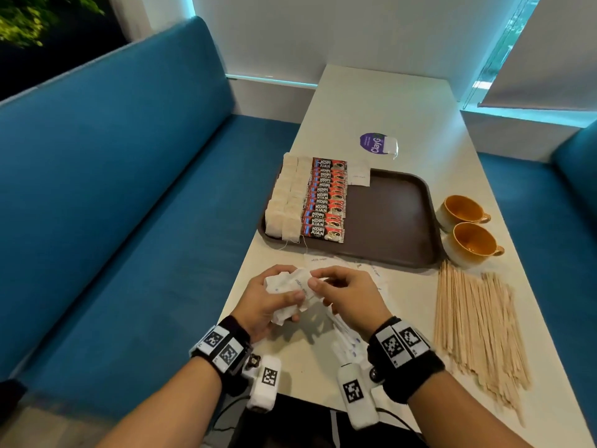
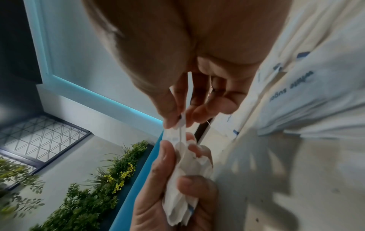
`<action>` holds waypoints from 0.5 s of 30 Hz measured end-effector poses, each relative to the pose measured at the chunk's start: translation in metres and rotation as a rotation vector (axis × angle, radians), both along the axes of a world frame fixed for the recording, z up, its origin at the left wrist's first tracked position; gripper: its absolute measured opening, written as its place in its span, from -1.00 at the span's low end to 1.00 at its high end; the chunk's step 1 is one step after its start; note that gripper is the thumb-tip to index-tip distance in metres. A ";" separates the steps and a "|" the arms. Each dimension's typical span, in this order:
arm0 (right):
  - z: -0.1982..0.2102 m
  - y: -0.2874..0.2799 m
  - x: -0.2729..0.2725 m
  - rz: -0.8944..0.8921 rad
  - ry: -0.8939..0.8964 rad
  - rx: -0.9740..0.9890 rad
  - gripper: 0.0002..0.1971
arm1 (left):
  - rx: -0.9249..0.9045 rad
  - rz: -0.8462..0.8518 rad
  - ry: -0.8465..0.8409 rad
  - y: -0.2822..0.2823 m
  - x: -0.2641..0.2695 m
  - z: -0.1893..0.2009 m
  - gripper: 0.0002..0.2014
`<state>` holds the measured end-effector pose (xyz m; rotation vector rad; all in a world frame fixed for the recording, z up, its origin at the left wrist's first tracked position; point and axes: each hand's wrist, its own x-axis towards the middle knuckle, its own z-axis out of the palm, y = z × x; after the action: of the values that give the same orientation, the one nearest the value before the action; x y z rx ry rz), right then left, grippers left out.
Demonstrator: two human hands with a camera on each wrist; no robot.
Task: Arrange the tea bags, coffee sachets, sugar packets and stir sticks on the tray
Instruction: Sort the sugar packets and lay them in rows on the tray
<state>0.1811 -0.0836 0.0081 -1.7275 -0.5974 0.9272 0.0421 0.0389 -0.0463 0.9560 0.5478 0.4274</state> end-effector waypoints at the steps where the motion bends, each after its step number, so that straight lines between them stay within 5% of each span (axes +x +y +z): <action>1: 0.001 -0.001 0.000 0.004 0.002 -0.003 -0.92 | 0.004 0.001 0.001 0.000 0.000 0.001 -0.60; 9: -0.004 -0.006 -0.001 -0.068 0.161 -0.089 -0.83 | -0.013 0.029 0.017 -0.001 0.003 0.003 -0.72; 12: -0.005 -0.007 -0.003 -0.101 0.237 -0.052 -0.70 | -0.027 0.011 -0.028 0.000 0.003 0.001 -0.48; 15: -0.003 -0.007 -0.003 -0.119 0.349 0.016 -0.78 | -0.022 -0.012 -0.035 0.001 0.005 -0.001 -0.27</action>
<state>0.1783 -0.0904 0.0048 -1.5216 -0.2689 1.1033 0.0467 0.0400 -0.0475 0.9284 0.5138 0.4260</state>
